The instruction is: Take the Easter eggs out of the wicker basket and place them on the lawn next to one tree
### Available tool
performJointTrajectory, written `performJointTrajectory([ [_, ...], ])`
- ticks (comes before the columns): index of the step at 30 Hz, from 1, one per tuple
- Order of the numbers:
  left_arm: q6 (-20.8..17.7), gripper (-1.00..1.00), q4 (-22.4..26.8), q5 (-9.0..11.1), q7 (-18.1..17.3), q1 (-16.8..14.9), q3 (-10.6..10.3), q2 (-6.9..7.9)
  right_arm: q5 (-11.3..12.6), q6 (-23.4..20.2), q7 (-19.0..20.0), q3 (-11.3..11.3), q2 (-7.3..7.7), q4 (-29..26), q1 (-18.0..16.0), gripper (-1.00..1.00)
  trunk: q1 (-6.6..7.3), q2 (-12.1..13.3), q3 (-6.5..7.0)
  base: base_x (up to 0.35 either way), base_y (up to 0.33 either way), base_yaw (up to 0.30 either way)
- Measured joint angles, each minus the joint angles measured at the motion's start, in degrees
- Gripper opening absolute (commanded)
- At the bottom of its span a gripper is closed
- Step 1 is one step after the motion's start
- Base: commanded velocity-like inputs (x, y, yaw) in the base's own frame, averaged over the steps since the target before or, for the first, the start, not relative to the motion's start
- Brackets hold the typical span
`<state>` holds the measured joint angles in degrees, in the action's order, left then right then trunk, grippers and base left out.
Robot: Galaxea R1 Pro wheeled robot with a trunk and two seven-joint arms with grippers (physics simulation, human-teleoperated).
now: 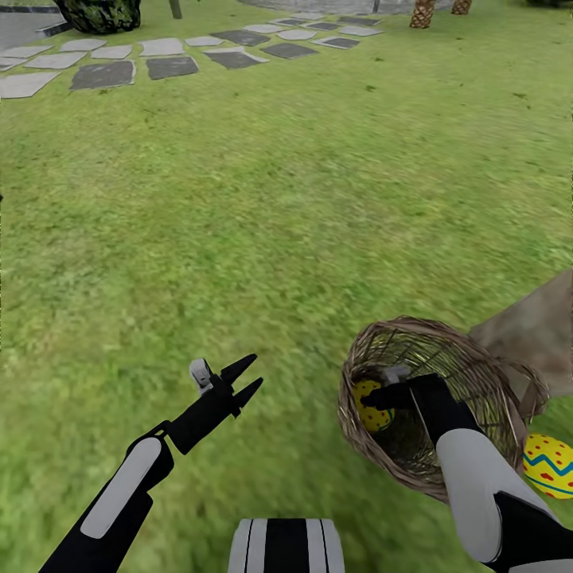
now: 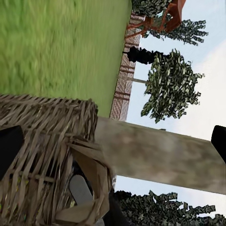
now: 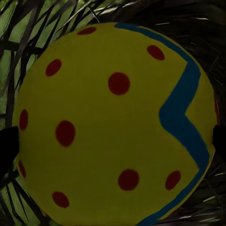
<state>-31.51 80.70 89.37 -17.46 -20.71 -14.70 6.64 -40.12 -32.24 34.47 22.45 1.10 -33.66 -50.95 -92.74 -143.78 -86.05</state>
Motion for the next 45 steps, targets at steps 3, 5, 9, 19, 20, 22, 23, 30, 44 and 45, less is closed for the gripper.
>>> performJointTrajectory([
  [3, 0.0, 1.00, 0.0, 0.0, 0.0, 0.0, 0.0, 0.00, 0.0, 0.0, 0.0, 0.0, 0.00, 0.0, 0.0, -1.00, 0.02, 0.0, 0.23, 0.000, 0.000, 0.000],
  [5, 0.0, 1.00, 0.0, 0.0, 0.0, 0.0, 0.0, 0.00, 0.0, 0.0, -0.1, 0.0, 0.08, 0.0, 0.0, -1.00, 0.08, 0.0, 0.66, 0.000, 0.000, 0.000],
  [9, 0.0, 1.00, 0.0, 0.0, 0.0, 0.0, 0.0, 0.00, -0.1, 0.0, 0.0, 0.0, 0.17, -0.1, 0.0, -1.00, 0.18, 0.1, 1.55, 0.000, 0.000, 0.000],
  [19, -0.1, 1.00, 0.0, 0.0, 0.0, 0.0, 0.0, 0.17, -0.6, 0.1, 0.2, -0.2, 0.31, 0.0, 0.0, -1.00, 0.44, 0.2, 3.77, 0.000, 0.000, 0.000],
  [20, -0.1, 1.00, 0.0, 0.0, 0.0, 0.0, 0.0, 0.17, -0.5, 0.1, 0.1, -0.2, 0.37, 0.0, 0.0, -1.00, 0.46, 0.2, 3.99, 0.000, 0.000, 0.000],
  [22, -0.1, 1.00, 0.0, 0.0, 0.0, 0.0, 0.0, 0.18, -0.5, 0.1, 0.2, -0.2, 0.42, 0.0, 0.0, -1.00, 0.52, 0.3, 4.43, 0.000, 0.000, 0.000],
  [23, -0.1, 1.00, 0.0, -0.1, 0.1, 0.0, 0.0, 0.16, -0.5, 0.1, 0.1, -0.2, 0.43, 0.0, 0.0, -1.00, 0.54, 0.3, 4.65, 0.000, 0.000, 0.000],
  [30, -0.1, 1.00, 0.0, 0.1, 0.1, 0.0, 0.0, 0.18, -0.8, 0.1, 0.1, -0.2, 1.04, -0.1, 0.0, -1.00, 0.72, 0.4, 6.21, 0.000, 0.000, 0.000],
  [44, -0.1, 1.00, 0.1, 1.9, 0.1, 0.0, -0.1, 0.17, -1.0, 0.0, 0.1, -0.3, 3.87, 2.6, 0.1, -1.00, 1.27, 0.9, 9.27, 0.000, 0.000, 0.000],
  [45, -0.1, 1.00, 0.1, 1.9, 0.1, 0.0, -0.2, 0.13, -1.0, 0.0, 0.2, -0.3, 4.13, 2.9, 0.2, -1.00, 1.49, 1.3, 9.45, 0.000, 0.000, 0.000],
])
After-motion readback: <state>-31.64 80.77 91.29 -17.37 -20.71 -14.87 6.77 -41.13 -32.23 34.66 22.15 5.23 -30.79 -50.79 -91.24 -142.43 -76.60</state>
